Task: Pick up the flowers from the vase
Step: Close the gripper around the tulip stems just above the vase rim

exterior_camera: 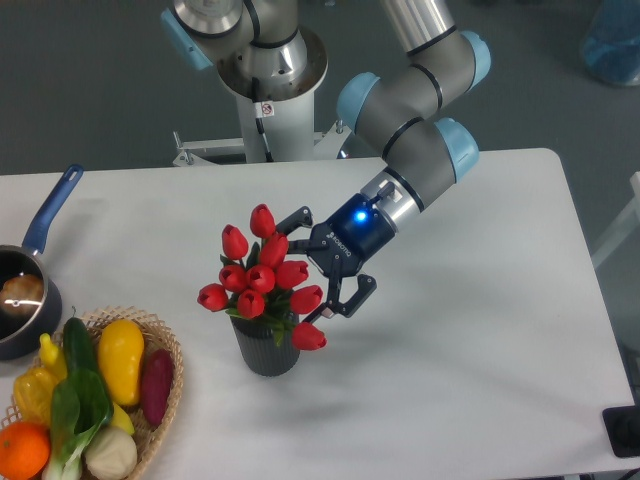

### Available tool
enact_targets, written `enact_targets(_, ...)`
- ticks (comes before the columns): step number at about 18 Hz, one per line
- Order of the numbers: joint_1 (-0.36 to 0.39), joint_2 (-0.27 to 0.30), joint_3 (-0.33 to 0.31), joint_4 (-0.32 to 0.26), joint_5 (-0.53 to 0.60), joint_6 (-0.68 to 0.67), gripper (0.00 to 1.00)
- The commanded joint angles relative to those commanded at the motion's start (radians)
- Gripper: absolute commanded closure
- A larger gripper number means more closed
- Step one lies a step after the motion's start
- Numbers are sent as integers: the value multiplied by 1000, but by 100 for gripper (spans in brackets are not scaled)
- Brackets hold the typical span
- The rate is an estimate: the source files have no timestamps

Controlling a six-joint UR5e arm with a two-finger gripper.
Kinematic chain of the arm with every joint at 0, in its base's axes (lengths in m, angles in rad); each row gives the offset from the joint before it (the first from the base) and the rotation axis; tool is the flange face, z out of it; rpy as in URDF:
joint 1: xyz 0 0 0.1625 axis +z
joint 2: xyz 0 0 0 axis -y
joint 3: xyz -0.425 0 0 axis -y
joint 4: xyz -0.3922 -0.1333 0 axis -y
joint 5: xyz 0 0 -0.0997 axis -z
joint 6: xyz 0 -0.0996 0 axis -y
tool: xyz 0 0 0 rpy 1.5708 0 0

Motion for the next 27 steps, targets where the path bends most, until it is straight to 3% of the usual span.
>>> enact_targets(3,-8,0,-5,2,0,0,0)
enact_targets(4,-9,0,-8,2,0,0,9)
enact_targets(8,-12,0,-9,0,2,-2,82)
enact_targets(9,-12,2,-11,0,3,-2,94)
enact_targets(10,-12,3,-15,0,5,-2,98)
enact_targets(18,0,34,-14,0,6,-49,100)
enact_targets(27,6,104,29,2,-2,-214,100)
